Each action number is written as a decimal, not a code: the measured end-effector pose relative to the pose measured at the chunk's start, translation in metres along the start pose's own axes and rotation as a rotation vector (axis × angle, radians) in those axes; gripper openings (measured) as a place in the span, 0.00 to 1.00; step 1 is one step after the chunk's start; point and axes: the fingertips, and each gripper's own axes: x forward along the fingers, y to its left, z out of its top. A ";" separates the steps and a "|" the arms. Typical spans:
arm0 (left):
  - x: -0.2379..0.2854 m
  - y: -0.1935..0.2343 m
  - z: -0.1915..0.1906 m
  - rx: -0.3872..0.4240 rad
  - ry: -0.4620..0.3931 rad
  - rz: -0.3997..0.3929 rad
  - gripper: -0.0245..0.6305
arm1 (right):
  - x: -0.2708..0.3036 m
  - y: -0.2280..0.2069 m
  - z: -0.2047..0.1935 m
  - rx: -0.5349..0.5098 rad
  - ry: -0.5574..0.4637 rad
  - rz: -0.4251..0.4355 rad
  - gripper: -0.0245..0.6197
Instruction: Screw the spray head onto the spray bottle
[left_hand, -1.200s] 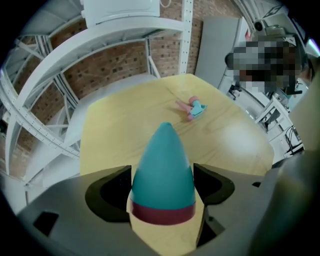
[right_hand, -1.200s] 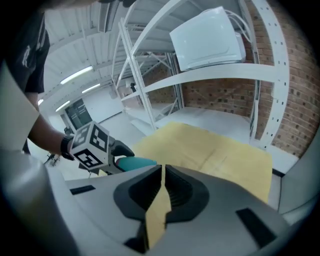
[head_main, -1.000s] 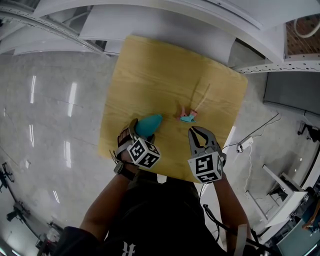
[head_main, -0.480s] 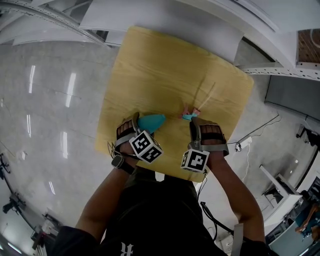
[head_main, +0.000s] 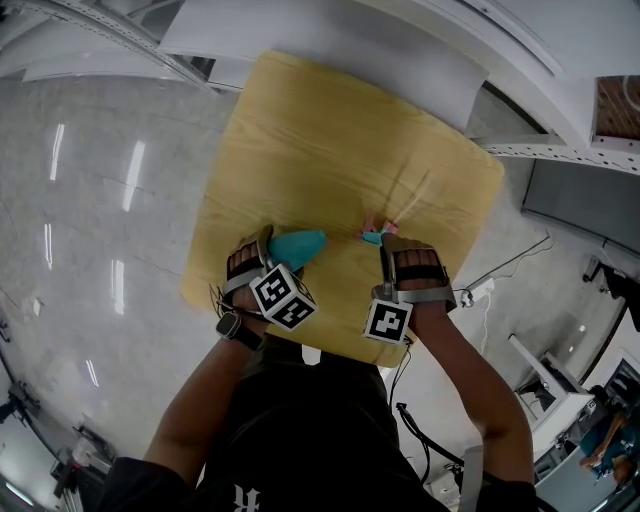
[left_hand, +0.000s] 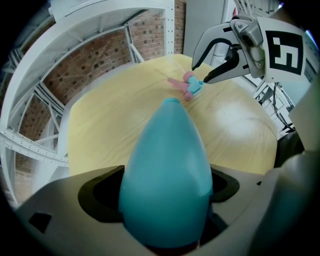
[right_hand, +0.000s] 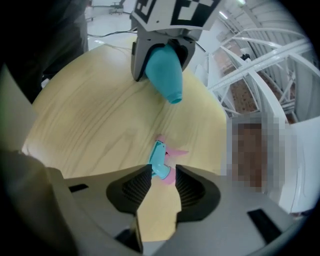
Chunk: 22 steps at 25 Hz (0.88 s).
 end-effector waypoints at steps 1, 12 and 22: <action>0.000 0.000 0.000 -0.001 -0.002 0.000 0.72 | 0.000 0.001 0.000 -0.043 -0.006 0.005 0.24; 0.000 -0.003 0.000 -0.054 -0.017 0.002 0.72 | 0.011 -0.005 -0.006 -0.775 -0.069 0.038 0.26; -0.001 0.004 -0.003 -0.089 -0.020 0.013 0.72 | 0.020 -0.019 -0.017 -0.972 -0.043 0.107 0.26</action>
